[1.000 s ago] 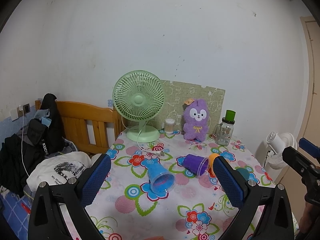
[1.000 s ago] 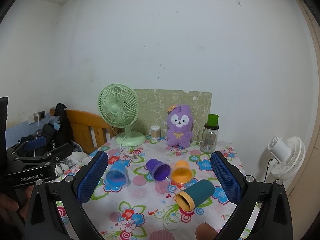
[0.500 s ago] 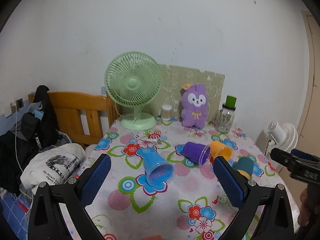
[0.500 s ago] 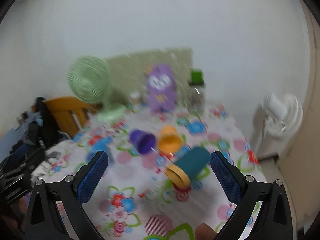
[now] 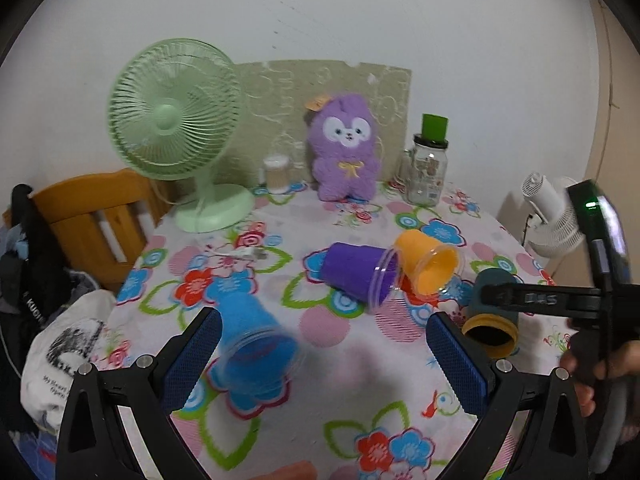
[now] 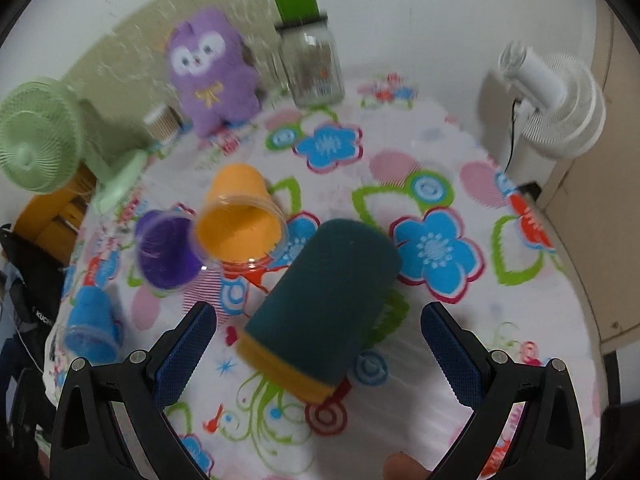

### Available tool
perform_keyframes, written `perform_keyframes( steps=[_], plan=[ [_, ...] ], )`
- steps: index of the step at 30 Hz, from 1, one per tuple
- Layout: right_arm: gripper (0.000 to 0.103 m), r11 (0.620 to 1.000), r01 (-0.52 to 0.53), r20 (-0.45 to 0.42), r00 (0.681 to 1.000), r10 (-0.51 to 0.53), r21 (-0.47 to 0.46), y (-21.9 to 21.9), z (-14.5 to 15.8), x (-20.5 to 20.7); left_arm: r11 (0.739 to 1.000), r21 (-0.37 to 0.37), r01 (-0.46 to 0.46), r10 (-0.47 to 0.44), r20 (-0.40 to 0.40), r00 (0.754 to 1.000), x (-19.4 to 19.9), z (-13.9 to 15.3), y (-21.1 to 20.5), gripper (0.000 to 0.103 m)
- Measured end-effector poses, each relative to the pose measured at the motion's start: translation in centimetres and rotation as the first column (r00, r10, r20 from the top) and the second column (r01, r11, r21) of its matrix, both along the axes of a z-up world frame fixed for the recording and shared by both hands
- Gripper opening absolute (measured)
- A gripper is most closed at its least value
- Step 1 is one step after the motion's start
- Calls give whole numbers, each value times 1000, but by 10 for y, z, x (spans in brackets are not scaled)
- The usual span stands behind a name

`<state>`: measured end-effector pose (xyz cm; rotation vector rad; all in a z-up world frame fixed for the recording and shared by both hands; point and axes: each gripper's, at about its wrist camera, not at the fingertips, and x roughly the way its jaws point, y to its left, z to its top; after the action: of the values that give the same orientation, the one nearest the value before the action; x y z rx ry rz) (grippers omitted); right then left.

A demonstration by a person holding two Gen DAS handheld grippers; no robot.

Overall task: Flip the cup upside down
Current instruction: 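Close the right tool around the body of the teal cup, then lift the teal cup with the right tool and turn it toward the left tool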

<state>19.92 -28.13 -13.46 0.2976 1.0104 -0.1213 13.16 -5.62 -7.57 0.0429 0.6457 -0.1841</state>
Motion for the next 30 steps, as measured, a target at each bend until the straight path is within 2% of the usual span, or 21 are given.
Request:
perform_keyframes(
  steps=[6, 10, 13, 16, 23, 30],
  plan=[
    [103, 998, 45, -78, 996, -42, 34, -14, -25, 26, 1000, 3, 9, -9, -23, 1000, 11, -7, -4, 103],
    [83, 997, -9, -86, 996, 15, 76, -10, -33, 36, 1000, 1, 7, -7, -34, 999, 11, -10, -1, 103],
    [78, 997, -58, -75, 995, 61, 50, 0, -33, 37, 1000, -19, 11, -12, -46, 999, 7, -12, 1, 103],
    [75, 989, -114, -54, 991, 119, 97, 5, -30, 32, 1000, -25, -1, 0, -42, 999, -4, -11, 5, 103],
    [72, 934, -295, 20, 955, 298, 199, 33, -9, -2, 995, -81, -63, 59, -56, 997, -30, -10, 32, 103],
    [70, 869, -421, 92, 907, 412, 260, 53, 28, -41, 984, -124, -131, 127, -38, 991, -65, 1, 65, 103]
  ],
)
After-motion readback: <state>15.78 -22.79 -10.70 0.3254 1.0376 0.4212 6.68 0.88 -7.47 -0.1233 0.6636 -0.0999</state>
